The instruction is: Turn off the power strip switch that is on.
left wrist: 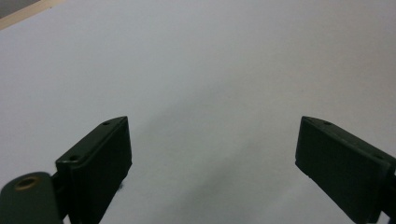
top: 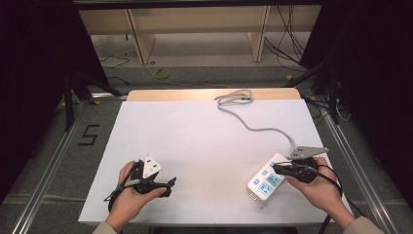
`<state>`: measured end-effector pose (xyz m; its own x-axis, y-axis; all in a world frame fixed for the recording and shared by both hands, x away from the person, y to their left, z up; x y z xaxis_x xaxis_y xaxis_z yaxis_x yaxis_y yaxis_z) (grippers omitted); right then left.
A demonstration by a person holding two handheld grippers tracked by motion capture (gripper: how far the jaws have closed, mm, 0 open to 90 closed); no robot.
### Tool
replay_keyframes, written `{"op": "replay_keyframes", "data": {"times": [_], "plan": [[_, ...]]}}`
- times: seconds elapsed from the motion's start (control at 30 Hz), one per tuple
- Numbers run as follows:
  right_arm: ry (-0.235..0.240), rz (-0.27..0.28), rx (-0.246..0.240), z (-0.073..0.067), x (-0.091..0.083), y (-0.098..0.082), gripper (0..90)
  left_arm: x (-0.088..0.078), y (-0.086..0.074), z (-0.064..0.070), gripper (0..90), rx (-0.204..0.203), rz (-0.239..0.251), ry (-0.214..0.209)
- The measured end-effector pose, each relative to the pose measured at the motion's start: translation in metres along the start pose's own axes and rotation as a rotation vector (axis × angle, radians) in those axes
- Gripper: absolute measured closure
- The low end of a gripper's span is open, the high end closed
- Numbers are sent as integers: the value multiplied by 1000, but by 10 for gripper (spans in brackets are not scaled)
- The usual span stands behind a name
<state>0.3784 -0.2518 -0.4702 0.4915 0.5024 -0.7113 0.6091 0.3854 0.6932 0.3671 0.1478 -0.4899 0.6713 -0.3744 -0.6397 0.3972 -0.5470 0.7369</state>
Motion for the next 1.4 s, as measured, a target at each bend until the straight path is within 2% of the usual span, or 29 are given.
{"op": "replay_keyframes", "data": {"times": [1.4], "plan": [[-5,-63,-18,-1,19,17,900,-1,0,-1,106,-7,0,6]]}}
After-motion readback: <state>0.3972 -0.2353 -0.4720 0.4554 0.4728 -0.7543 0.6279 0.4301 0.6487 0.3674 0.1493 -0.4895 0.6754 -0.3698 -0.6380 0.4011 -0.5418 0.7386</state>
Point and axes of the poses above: each handheld gripper's, and its own axes: x roughly forward along the jaws, y roughly out of its top, z roughly to its right, the point moved 6 cm from there along x, roughly forward along the jaws, and after that the axes turned 7 degrees about x, right-handed, at the moved point
